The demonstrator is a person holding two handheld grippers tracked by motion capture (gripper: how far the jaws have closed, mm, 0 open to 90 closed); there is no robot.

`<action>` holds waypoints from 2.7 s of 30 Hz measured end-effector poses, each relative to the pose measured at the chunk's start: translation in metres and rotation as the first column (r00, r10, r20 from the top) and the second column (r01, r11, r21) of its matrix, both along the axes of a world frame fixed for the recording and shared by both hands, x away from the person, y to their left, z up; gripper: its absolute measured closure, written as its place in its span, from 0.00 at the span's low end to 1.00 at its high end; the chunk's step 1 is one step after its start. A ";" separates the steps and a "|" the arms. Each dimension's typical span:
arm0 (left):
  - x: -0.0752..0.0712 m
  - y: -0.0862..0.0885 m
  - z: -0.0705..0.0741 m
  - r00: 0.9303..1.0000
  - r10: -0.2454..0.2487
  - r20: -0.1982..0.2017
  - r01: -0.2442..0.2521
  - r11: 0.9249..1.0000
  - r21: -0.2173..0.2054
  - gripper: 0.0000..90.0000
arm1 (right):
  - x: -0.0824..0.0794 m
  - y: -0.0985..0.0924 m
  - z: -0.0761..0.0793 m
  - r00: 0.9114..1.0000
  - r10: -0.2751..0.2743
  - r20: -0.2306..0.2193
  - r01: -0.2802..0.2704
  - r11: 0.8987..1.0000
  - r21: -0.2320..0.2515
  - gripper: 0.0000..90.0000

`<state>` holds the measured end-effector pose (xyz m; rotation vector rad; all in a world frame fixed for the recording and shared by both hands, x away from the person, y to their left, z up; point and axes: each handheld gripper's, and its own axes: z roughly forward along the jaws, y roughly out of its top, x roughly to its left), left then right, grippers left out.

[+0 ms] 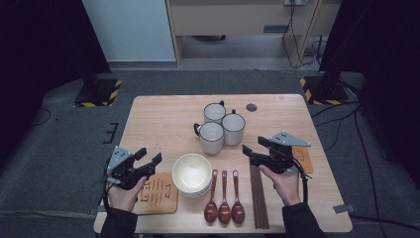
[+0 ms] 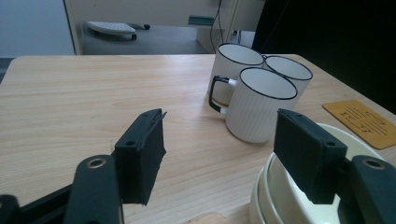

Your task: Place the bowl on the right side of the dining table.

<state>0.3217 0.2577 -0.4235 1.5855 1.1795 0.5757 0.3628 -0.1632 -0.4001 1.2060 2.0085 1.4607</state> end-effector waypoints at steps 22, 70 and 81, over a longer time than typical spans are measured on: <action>0.006 -0.021 0.011 0.999 -0.047 0.022 0.047 0.999 -0.003 0.41 | 0.003 0.051 0.007 0.996 0.089 0.019 -0.090 0.996 0.020 0.36; 0.006 -0.050 -0.024 0.990 -0.127 -0.063 0.131 0.989 0.063 0.59 | 0.003 0.121 -0.032 0.974 0.217 -0.067 -0.222 0.971 -0.092 0.49; 0.008 -0.054 -0.031 0.984 -0.148 -0.098 0.156 0.984 0.087 0.68 | 0.004 0.127 -0.043 0.969 0.231 -0.093 -0.242 0.960 -0.138 0.62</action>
